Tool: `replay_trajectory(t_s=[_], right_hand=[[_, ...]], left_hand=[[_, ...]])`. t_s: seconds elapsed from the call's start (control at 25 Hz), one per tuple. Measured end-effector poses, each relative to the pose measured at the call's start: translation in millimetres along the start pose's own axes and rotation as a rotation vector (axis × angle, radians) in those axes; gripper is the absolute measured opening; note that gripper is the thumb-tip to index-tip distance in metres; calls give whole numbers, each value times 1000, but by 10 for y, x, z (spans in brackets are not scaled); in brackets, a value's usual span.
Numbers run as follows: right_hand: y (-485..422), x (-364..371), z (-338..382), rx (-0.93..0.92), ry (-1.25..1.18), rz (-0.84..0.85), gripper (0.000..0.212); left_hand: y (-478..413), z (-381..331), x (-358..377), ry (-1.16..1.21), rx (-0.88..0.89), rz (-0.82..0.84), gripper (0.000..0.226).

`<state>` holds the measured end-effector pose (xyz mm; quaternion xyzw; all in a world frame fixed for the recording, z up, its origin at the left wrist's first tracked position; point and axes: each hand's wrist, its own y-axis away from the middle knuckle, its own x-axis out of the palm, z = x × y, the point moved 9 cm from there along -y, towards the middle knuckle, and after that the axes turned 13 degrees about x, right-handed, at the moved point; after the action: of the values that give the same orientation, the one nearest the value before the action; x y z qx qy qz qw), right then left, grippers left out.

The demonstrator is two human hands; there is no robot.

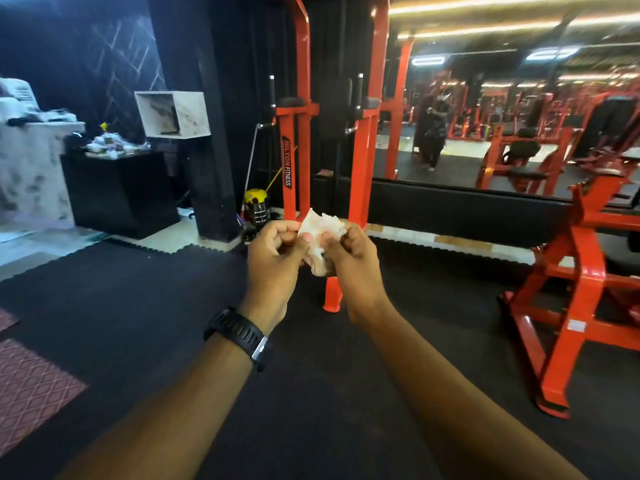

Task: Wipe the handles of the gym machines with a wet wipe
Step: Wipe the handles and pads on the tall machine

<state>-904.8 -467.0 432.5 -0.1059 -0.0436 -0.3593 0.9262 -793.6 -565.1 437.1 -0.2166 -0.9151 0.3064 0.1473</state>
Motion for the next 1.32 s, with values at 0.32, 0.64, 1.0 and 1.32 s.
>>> replay_trajectory(t_s=[0.32, 0.64, 1.0, 1.32], right_hand=[[-2213, 110, -173, -57, 9, -91, 34], [-4523, 71, -12, -170, 217, -91, 70], [-7360, -957, -455, -270, 479, -266, 15], [-9699, -1662, -438, -348, 385, -335, 5]], left_hand=[[-1968, 1393, 430, 9, 126, 57, 18], [-4090, 2584, 1276, 52, 181, 165, 21], [-5866, 4421, 2717, -58, 233, 227, 17], [-7603, 5668, 3870, -281, 375, 247, 33]])
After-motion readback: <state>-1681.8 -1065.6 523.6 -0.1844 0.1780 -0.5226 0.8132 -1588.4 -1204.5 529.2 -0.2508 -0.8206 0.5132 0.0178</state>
